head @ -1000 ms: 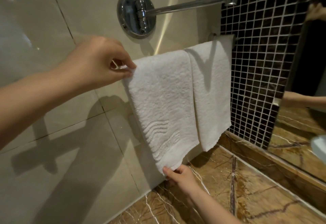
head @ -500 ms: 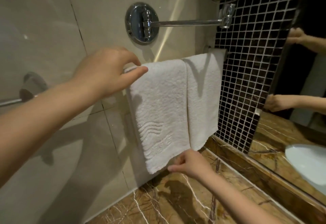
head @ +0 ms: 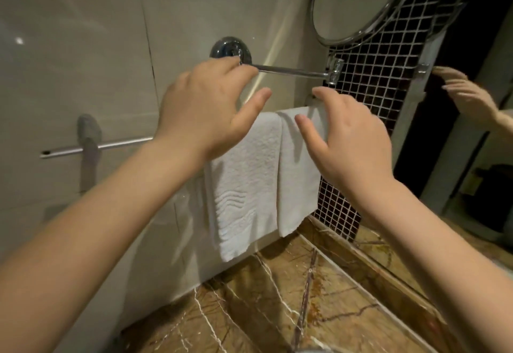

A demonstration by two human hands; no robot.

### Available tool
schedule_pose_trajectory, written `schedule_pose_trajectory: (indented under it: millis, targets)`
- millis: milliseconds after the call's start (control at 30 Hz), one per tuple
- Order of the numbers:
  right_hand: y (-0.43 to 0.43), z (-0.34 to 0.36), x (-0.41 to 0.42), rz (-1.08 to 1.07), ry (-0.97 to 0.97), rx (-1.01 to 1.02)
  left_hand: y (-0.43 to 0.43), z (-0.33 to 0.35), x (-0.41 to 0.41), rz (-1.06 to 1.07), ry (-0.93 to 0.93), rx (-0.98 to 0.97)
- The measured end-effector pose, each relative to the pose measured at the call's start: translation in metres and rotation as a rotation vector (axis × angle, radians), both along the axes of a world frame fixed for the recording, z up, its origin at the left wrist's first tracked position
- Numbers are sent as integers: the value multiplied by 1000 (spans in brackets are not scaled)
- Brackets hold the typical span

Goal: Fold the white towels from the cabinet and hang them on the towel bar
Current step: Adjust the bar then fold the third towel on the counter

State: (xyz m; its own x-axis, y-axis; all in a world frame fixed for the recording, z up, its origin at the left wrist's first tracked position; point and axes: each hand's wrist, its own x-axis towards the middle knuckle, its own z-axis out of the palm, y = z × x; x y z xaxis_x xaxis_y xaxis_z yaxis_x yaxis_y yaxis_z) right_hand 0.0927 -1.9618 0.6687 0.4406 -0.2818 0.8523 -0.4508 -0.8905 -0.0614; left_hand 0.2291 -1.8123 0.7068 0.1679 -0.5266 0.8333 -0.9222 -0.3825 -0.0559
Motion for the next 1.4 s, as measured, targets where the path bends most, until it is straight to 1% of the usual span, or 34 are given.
schedule_pose_trajectory:
  millis: [67, 167, 233, 333, 500, 667, 767, 900, 1067, 1200, 1400]
  targets:
    - [10, -12, -4, -9, 49, -13, 6, -13, -9, 18, -12, 10]
    - [20, -32, -8, -49, 208, 24, 17, -38, -18, 71, 16, 107]
    - [23, -39, -12, -80, 259, 22, 23, -50, -23, 81, 25, 149]
    - [29, -40, -17, -106, 270, 20, 31, -57, -29, 106, 19, 167]
    - [42, -18, -25, -124, 246, 5, 47, -40, -40, 122, 30, 167]
    - [58, -2, -48, -181, 207, 0, 50, -26, -58, 62, 35, 151]
    - [62, 4, -68, -254, 206, 13, 37, -21, -69, -29, 40, 135]
    - [63, 12, -99, -404, 265, 8, 12, -15, -82, -196, 30, 107]
    - [73, 27, -138, -661, 295, 27, -15, -11, -102, -436, 36, 86]
    - [89, 36, -175, -834, 235, 33, -36, -9, -123, -631, 46, 80]
    - [132, 33, -257, -1173, 247, 73, -59, -17, -192, -934, 38, 135]
